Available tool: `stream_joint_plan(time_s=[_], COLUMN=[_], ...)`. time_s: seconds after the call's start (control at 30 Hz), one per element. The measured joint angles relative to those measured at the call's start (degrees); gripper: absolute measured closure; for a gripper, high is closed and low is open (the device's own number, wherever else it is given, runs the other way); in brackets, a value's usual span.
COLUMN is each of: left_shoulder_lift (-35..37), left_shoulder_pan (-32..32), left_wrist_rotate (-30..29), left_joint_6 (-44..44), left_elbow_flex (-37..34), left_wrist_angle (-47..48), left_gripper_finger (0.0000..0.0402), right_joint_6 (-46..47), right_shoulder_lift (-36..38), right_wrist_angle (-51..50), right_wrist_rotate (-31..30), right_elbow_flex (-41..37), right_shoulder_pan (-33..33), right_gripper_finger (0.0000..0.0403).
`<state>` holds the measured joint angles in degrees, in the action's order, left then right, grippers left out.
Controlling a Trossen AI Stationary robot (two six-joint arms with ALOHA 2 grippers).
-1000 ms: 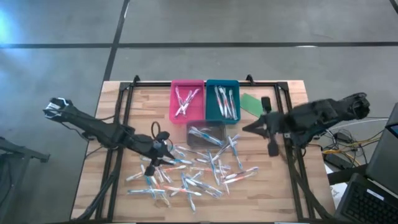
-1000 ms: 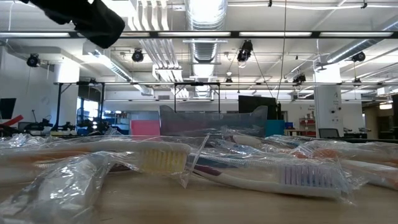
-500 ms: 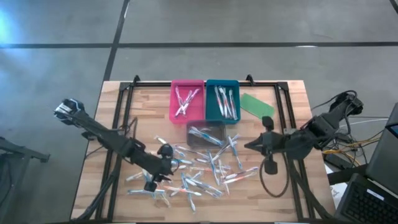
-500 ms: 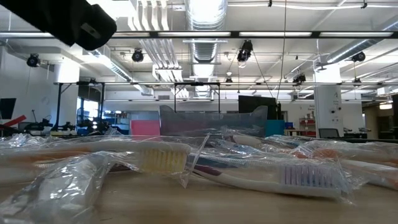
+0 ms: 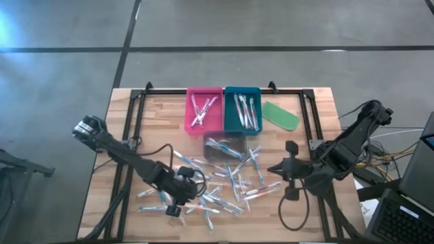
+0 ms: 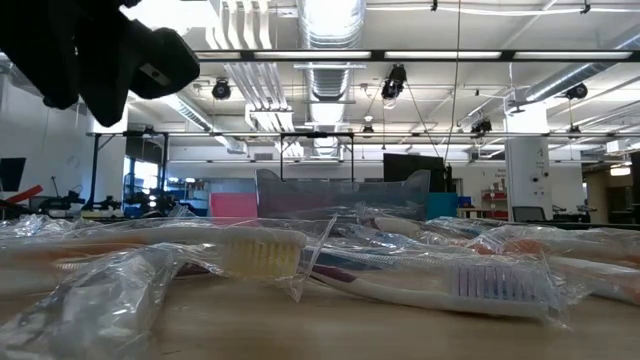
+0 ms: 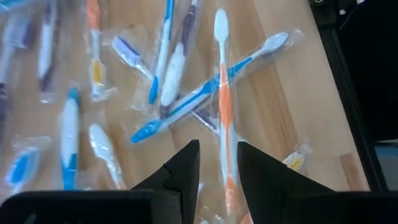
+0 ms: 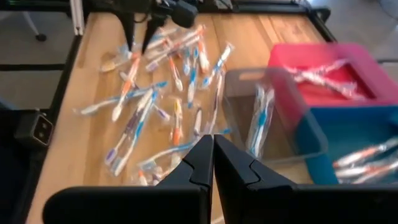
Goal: Pick & Place Toothbrushes
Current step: Put the orange toothbrush into the blue bin
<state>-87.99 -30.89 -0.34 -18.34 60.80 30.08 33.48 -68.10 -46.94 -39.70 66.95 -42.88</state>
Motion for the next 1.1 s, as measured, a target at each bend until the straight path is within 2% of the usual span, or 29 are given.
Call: stream_joint_plan(time_s=[0.3,0.63,1.1], left_shoulder_lift=[-5.14,-9.91,-14.36], left_shoulder_pan=[-0.25,-0.97,-1.11], left_wrist_rotate=[1.94,5.88,3.92], left_joint_6=[-6.51,-8.62,-8.39], left_elbow_flex=[0.61,0.61,0.61], left_wrist_angle=[-0.75,-6.49,-7.00], left_gripper_finger=[0.0289,0.0289,0.0294], right_joint_6=[4.31,5.08,3.81], right_shoulder_lift=[0.46,0.64,0.83], right_wrist_angle=[0.04,0.04,0.17], right_wrist_rotate=[-1.03,-1.05,-1.56], right_elbow_flex=[-5.69,-5.64,-5.39], right_shoulder_pan=[-0.08,-0.08,-0.08], right_gripper_finger=[0.0394,0.0394,0.0394])
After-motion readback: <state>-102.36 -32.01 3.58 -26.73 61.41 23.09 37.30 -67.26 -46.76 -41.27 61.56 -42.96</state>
